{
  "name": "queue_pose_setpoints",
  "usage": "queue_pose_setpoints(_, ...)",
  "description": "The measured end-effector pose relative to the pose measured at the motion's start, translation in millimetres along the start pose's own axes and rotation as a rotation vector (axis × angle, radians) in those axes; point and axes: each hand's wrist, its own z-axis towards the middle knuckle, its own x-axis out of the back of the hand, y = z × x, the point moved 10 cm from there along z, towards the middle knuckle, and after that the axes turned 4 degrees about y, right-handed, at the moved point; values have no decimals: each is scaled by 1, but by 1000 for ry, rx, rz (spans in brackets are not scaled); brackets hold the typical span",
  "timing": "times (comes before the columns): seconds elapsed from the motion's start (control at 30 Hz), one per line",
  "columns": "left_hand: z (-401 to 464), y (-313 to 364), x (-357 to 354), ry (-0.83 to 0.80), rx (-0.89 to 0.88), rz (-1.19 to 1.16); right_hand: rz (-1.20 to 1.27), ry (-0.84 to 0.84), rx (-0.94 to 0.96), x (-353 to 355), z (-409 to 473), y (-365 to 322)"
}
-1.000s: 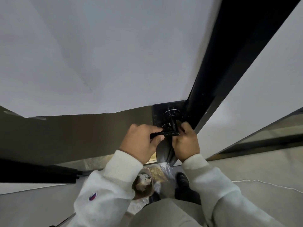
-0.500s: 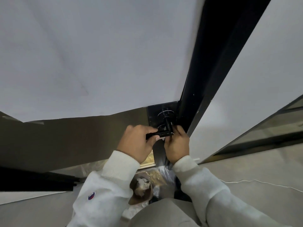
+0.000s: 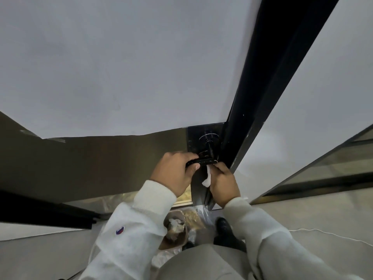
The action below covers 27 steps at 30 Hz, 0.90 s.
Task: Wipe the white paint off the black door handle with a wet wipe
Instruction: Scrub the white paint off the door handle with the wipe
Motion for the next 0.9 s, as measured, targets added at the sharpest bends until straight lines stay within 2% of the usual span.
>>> queue_pose_setpoints(0.1,1,-1,-1,11,0,7,118,258,122,41,-12,-24)
queue_pose_setpoints(0.17,3,-3,-3,11,-2,0,83,310,183,49,-5,-36)
queue_pose_setpoints(0.23,3,-4,-4,14,-8,5,32,257,187,36,11,-35)
queue_pose_setpoints(0.33,2,-4,-4,15,0,-10,134,130,17,15,23,-18)
queue_pose_setpoints(0.47,6,-7,-7,12,-8,15,52,14,150,6,24,-46)
queue_pose_setpoints(0.57,4,-7,-6,20,13,15,-33,-64,111,-5,17,-50)
queue_pose_setpoints(0.67,1,-6,-4,33,14,21,-12,8,53,0,8,-22)
queue_pose_setpoints(0.77,1,-6,-4,38,22,13,131,245,1,33,1,-5)
queue_pose_setpoints(0.8,1,-6,-4,41,22,13,150,270,-4,38,0,-8)
queue_pose_setpoints(0.83,1,-5,-4,43,19,18,139,279,-4,39,3,-10)
queue_pose_setpoints(0.9,1,-4,-3,38,25,23,54,148,-21,22,15,-8)
